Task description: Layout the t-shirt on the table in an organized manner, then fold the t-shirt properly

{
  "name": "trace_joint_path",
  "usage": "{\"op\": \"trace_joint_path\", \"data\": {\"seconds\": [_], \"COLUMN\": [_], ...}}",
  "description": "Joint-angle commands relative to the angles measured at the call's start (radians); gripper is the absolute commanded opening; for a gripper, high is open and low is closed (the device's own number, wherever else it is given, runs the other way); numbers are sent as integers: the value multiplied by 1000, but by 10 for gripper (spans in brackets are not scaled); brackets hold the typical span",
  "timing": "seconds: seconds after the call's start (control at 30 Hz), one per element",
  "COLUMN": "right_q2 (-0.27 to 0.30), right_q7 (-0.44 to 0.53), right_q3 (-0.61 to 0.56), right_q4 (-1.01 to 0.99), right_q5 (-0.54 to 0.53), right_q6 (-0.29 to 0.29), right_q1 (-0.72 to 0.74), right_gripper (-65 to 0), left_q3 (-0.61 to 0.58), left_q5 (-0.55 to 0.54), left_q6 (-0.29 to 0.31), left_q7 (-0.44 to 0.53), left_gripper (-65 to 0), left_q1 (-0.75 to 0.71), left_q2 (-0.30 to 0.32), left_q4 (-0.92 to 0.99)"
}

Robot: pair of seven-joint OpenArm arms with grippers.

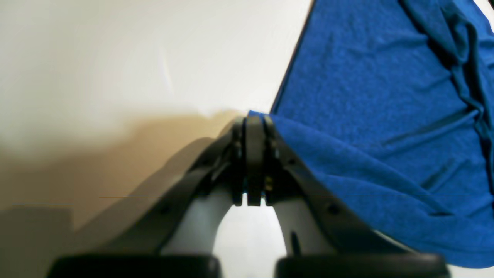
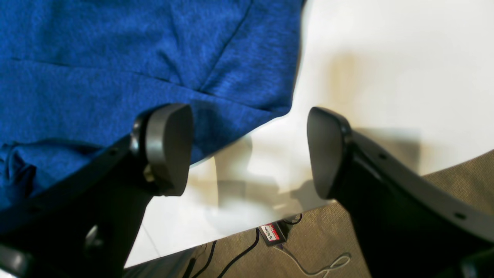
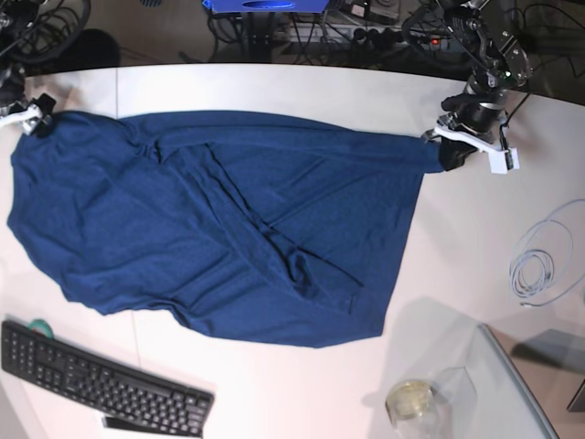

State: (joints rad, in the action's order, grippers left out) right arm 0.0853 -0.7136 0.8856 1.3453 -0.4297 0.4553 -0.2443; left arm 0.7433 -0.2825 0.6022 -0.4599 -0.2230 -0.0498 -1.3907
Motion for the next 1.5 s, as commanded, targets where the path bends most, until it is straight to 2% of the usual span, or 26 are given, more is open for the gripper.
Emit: {"op": "trace_joint_path", "data": {"seconds": [0.0, 0.07, 0.3, 0.47, 0.67, 1.03, 1.23, 1.47], "right_q2": [18, 18, 18, 18, 15, 20, 11, 18], "right_q7": [15, 15, 15, 15, 18, 113, 111, 108], "right_q3": [4, 4, 4, 4, 13, 11, 7, 5], "right_q4": [12, 12, 12, 12, 21, -54, -66, -208], "right_q5": [-11, -11, -11, -11, -11, -13, -13, -19], "right_q6": [10, 10, 10, 10, 10, 4, 4, 15], "right_q1": [4, 4, 4, 4, 4, 6, 6, 41], "right_gripper": [-224, -224, -224, -224, -218, -219, -224, -228], "left_q3": [3, 3, 3, 5, 5, 5, 5, 5], "left_q5": [-14, -14, -16, -16, -16, -16, -16, -16], "left_q6": [2, -18, -26, -26, -26, -26, -26, -26], "left_q7": [22, 22, 13, -79, -81, -81, -81, -81], "left_gripper": [-650, -650, -650, -650, -650, -650, -650, -650], "left_q1": [-14, -36, -120, -178, -220, -237, -232, -232], "left_q2": [5, 3, -6, -20, -28, -28, -28, -28], "left_q4": [-39, -68, -186, -255, -260, -275, -267, -266]}}
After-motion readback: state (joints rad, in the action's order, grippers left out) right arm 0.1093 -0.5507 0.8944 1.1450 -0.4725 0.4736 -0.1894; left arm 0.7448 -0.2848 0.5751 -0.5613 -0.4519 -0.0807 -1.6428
